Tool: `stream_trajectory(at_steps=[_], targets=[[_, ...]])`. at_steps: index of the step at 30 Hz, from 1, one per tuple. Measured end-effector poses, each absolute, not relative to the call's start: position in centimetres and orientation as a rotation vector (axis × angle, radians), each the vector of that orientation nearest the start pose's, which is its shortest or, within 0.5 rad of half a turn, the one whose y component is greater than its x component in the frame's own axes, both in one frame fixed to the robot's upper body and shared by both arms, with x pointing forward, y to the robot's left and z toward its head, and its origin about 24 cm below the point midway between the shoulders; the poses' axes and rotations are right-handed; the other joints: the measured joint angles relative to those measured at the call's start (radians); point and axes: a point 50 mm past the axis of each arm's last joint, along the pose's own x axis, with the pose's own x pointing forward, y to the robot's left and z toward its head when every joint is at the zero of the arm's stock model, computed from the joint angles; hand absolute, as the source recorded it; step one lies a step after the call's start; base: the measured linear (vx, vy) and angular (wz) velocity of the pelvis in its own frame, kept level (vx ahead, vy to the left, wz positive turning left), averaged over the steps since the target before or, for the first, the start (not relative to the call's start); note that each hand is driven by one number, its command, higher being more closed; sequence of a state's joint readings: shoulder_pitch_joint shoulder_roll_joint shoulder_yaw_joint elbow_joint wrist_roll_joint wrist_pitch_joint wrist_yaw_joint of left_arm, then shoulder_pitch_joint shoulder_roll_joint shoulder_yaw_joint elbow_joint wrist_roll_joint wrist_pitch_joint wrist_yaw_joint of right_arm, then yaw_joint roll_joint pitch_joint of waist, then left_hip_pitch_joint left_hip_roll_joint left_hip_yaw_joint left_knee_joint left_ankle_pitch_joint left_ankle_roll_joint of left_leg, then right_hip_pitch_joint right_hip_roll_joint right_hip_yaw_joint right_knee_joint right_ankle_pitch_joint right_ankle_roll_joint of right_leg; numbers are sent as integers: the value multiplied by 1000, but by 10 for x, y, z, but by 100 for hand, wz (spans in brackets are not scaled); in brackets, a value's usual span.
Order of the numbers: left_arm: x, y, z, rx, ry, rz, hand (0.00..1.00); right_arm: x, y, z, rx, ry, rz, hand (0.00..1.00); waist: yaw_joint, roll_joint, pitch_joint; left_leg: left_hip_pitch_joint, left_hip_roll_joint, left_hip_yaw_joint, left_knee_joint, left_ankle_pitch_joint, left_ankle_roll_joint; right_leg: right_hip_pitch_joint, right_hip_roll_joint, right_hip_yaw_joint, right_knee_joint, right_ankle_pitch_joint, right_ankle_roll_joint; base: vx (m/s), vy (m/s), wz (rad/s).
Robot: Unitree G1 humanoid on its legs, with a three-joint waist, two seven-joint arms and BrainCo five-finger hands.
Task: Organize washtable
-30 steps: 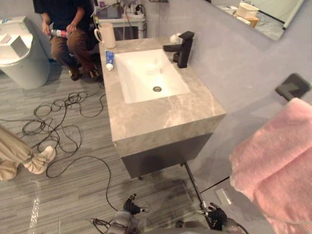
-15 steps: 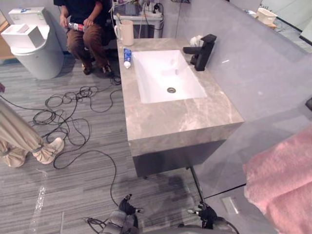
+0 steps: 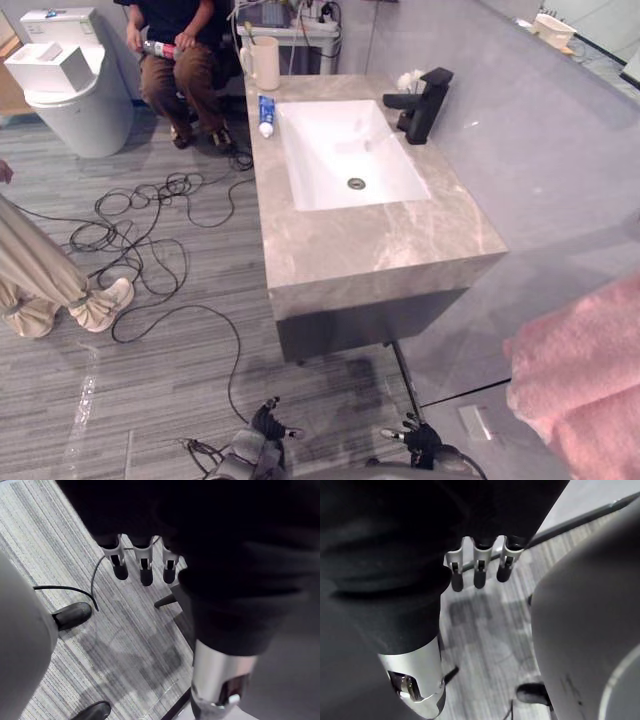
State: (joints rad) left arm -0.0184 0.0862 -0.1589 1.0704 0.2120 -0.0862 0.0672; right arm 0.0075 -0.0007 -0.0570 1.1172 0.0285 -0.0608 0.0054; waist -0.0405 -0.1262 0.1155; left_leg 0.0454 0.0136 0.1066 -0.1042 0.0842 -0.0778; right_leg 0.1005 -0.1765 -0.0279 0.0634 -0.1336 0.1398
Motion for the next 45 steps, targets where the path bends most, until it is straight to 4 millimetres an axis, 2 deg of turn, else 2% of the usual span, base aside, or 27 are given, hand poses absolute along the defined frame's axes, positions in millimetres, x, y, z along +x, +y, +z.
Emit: stream_trajectory(at_steps=[1, 2, 4, 6, 11, 17, 19, 26, 32, 33, 42, 45], targets=[[137, 163, -151, 378, 946, -165, 0, 116, -154, -161, 60, 1061, -63, 0, -1, -3, 2, 0, -1, 1, 0, 0, 0, 0, -1, 0, -1, 0, 1, 0, 0, 0], [131, 158, -153, 378, 941, -198, 0, 121, -165, -159, -17, 1039, -27, 0, -6, 54, 3, -4, -4, 101, 0, -31, 55, -73, 37, -33, 17, 72, -28, -74, -7, -2], [131, 158, -153, 378, 940, -197, 0, 122, -166, -159, -18, 1037, -28, 0, -7, 56, 3, 1, -8, 97, 0, -30, 55, -72, 33, -33, 13, 53, -33, -186, -18, 2], [131, 157, -153, 375, 941, -198, 0, 122, -166, -158, -18, 1029, -30, 0, -8, 56, 3, 1, -8, 90, 0, -31, 56, -71, 33, -40, 14, 46, -23, -186, -4, 15], [132, 162, -152, 355, 933, -170, 0, 120, -170, -158, -2, 1026, -59, 0, -1, 62, 1, -41, -12, 91, 0, -31, 56, -89, 33, -38, -20, 44, -20, -50, 32, 9], [123, 191, -150, 319, 954, -57, 0, 116, -173, -158, 38, 1017, -120, 0, 1, 71, 4, -42, -21, 141, 1, -35, 60, -74, 17, -30, -52, 49, -16, 82, 38, -6], [119, 200, -150, 319, 961, -31, 0, 114, -175, -159, 57, 1018, -157, 0, 1, 71, 3, -27, -28, 148, 1, -38, 65, -53, 7, -39, -59, 75, -16, 176, 6, 4], [117, 197, -151, 307, 966, -48, 0, 115, -181, -157, 38, 1001, -169, 0, 2, 97, 3, 13, -21, 191, 2, -38, 66, -15, 12, -56, -65, 74, -10, 167, -32, -6], [117, 191, -152, 297, 966, -58, 0, 116, -180, -157, 32, 998, -158, 0, 0, 98, 2, 40, 7, 200, 6, -26, 43, 1, 34, -82, -39, 76, -12, 91, -67, 1], [117, 192, -152, 298, 966, -58, 0, 117, -179, -157, 26, 997, -145, 0, 0, 99, 2, 40, 16, 200, 7, -25, 30, -2, 37, -84, -31, 76, -13, 28, -83, 8], [117, 191, -151, 298, 960, -58, 0, 119, -175, -153, -9, 964, -96, 0, -1, 99, 3, 33, 39, 206, 1, -19, 22, -17, 57, -83, -30, 77, -16, -62, -59, -4], [117, 192, -151, 300, 960, -58, 0, 119, -175, -152, -6, 953, -97, 0, -1, 98, 3, 28, 37, 207, 1, -20, 22, -24, 55, -91, -31, 66, -34, -133, -26, -5]])
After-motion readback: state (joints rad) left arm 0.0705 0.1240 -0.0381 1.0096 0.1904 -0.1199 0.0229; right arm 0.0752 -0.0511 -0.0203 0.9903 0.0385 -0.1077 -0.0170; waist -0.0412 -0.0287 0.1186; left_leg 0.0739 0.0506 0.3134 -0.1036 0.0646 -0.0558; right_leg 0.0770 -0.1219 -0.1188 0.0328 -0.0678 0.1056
